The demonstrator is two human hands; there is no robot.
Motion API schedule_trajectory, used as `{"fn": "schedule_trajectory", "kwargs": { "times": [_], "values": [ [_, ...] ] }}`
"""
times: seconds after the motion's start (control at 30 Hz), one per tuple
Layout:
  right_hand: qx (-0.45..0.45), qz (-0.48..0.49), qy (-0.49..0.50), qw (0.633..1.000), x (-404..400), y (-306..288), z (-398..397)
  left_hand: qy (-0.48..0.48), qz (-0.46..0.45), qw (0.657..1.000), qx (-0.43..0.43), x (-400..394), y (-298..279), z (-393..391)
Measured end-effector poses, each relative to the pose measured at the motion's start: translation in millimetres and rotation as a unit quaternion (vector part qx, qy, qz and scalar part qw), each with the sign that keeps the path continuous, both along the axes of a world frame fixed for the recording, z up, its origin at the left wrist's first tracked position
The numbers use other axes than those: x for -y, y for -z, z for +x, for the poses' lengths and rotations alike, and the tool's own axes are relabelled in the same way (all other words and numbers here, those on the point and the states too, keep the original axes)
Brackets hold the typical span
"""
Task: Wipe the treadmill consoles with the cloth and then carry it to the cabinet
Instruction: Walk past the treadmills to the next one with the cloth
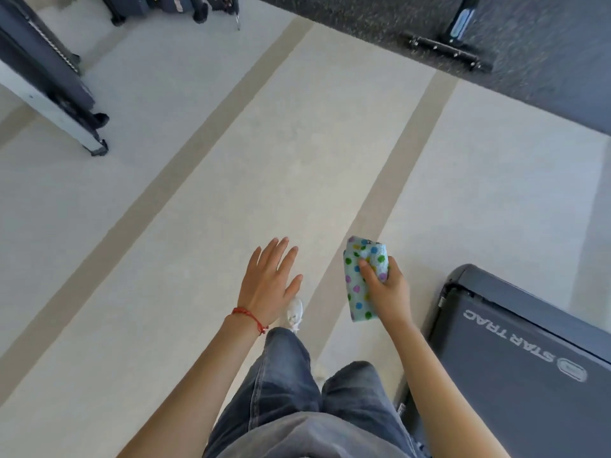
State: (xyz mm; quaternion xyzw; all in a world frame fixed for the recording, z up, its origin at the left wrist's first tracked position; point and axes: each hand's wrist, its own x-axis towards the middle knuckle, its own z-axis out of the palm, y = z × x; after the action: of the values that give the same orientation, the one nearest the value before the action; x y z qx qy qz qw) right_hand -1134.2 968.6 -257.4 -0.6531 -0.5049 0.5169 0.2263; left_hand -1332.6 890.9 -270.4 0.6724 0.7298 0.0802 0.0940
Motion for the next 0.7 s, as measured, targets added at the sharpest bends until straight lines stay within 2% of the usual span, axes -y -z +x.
{"fn": "schedule_trajectory", "kwargs": {
  "times": [0.3, 0.7],
  "values": [
    [0.007, 0.008, 0.13, 0.991, -88, -2, -12, 0.124, 0.012, 0.992, 0.009, -152, -6, -40],
    [0.003, 0.016, 0.197, 0.98, -264, 11, 36, 0.2, -0.004, 0.98, 0.014, -354, 17, 21]
  ]
}}
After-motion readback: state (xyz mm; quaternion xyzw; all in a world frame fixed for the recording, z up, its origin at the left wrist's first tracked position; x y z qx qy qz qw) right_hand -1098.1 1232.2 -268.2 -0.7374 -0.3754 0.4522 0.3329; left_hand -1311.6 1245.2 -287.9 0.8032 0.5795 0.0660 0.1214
